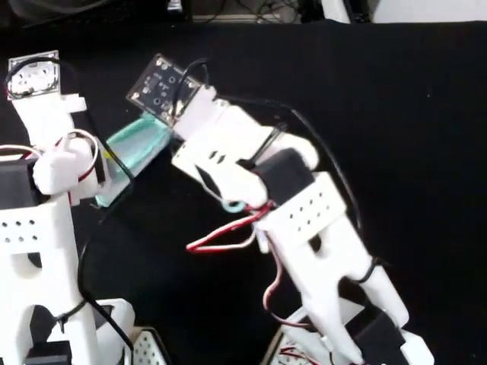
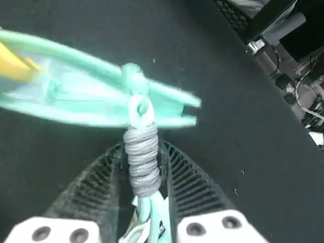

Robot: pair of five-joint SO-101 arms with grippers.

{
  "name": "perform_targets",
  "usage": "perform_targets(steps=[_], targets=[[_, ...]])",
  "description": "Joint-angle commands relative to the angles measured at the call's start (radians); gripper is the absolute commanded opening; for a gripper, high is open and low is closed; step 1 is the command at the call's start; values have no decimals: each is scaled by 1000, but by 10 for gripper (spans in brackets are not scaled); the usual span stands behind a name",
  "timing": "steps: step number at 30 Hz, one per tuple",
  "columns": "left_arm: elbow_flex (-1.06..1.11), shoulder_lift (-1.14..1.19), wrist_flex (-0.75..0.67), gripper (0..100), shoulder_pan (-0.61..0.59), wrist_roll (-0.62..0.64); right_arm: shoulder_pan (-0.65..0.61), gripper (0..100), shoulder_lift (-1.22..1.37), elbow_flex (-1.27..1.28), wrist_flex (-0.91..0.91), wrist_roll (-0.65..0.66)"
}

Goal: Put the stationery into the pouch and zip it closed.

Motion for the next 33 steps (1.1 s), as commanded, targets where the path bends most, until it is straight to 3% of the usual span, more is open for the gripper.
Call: perform_targets(steps=[1,8,14,22,29,33], targets=[[-4,-21,2,80,-16,-51,-9,12,-30,25,-66,-25],[-41,-29,-34,79,-19,-69,-12,12,-91,21,-38,-23],[-127,-29,-26,79,-28,-258,-8,12,-205,39,-31,-18],[-142,-20,-58,83,-274,-408,-12,12,-214,41,-31,-18],[-127,-18,-48,83,-219,-423,-34,12,-213,58,-31,-18],[-10,-18,-55,84,-220,-428,-29,12,-213,58,-31,-17]])
